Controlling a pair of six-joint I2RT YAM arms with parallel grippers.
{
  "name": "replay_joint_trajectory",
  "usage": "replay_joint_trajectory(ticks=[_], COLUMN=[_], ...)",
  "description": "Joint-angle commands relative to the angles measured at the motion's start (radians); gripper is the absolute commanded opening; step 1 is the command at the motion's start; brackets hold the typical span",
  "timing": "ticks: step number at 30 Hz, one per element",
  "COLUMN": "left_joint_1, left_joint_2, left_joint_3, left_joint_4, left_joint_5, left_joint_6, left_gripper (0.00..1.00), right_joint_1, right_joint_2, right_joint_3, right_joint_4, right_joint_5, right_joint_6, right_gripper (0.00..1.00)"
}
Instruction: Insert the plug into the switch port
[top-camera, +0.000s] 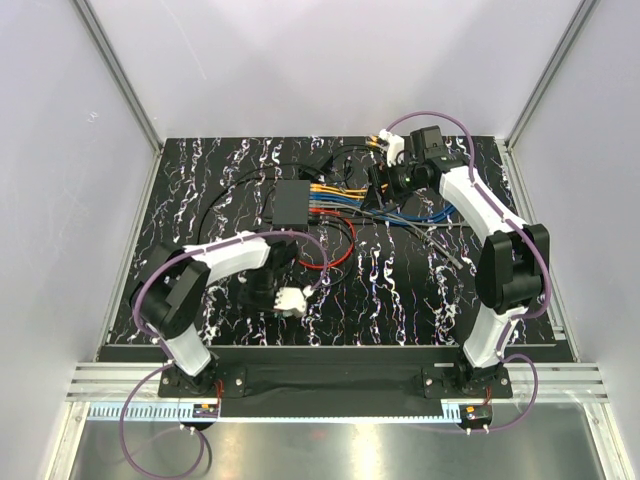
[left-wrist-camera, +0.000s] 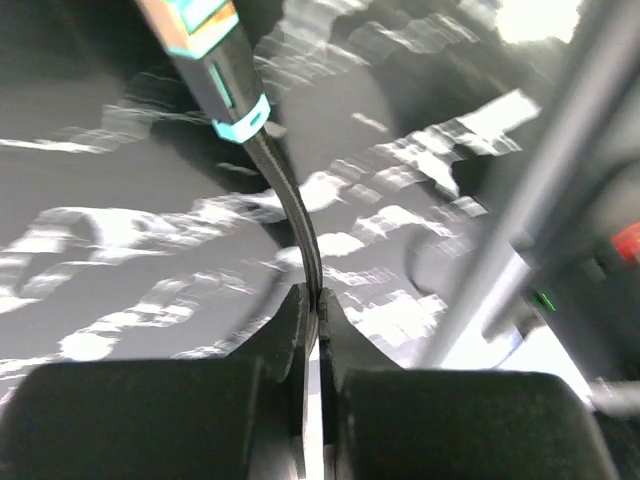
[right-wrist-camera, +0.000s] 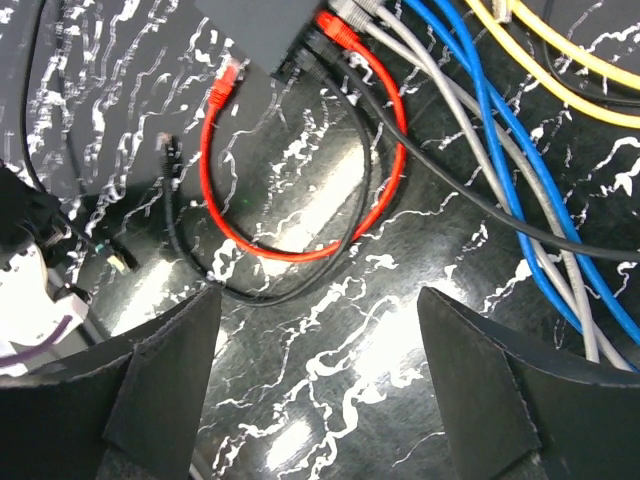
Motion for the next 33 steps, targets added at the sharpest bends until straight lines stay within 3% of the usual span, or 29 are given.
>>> replay_joint_trajectory(ticks=[1,5,10,12,15,16,18,21,25,29,33], left_joint_1=[-0.026,0.009,0.085,0.113,0.18,0.216,0.243,0.271,0.28,0.303,0.308], left_joint_2=[-0.01,-0.046,-0.092,-0.12,-0.134,-0.134,-0.152,-0.215,-0.286,-0.315,-0.347], left_joint_3=[0.008,0.141,0.431,0.47,0.504,0.502,0.482,0.397,0.284,0.235,0.182], left_joint_4=[-0.213,-0.262,-0.308,-0.279,-0.196,-0.167,-0.051,0.183,0.497,0.73,0.896], left_joint_5=[-0.032,0.164,0.622,0.798,1.01,1.054,1.153,1.206,1.232,1.244,1.252], left_joint_6=[0.076,0.125,0.131,0.118,0.041,-0.014,-0.088,-0.273,-0.584,-0.772,-0.927], left_gripper=[0.0,0.0,0.0,0.0,0.0,0.0,0.0,0.0,0.0,0.0,0.0], right_joint_1=[-0.003,-0.003,-0.002,-0.005,-0.007,-0.007,-0.007,-0.007,0.01,0.056,0.107], right_joint_2=[-0.003,-0.009,-0.055,-0.076,-0.148,-0.171,-0.214,-0.222,-0.228,-0.221,-0.213], right_joint_3=[0.08,0.082,0.025,0.024,-0.031,-0.056,-0.116,-0.154,-0.228,-0.248,-0.274], right_joint_4=[-0.051,-0.055,-0.008,-0.002,0.105,0.214,0.322,0.452,0.875,1.076,1.192], right_joint_5=[-0.047,-0.102,-0.236,-0.329,-0.471,-0.502,-0.584,-0.651,-0.704,-0.714,-0.702], right_joint_6=[-0.001,-0.013,-0.009,-0.021,0.038,0.071,0.206,0.359,0.635,0.848,0.939], right_gripper=[0.85,0.79,0.69,0.66,0.63,0.63,0.63,0.64,0.66,0.66,0.66])
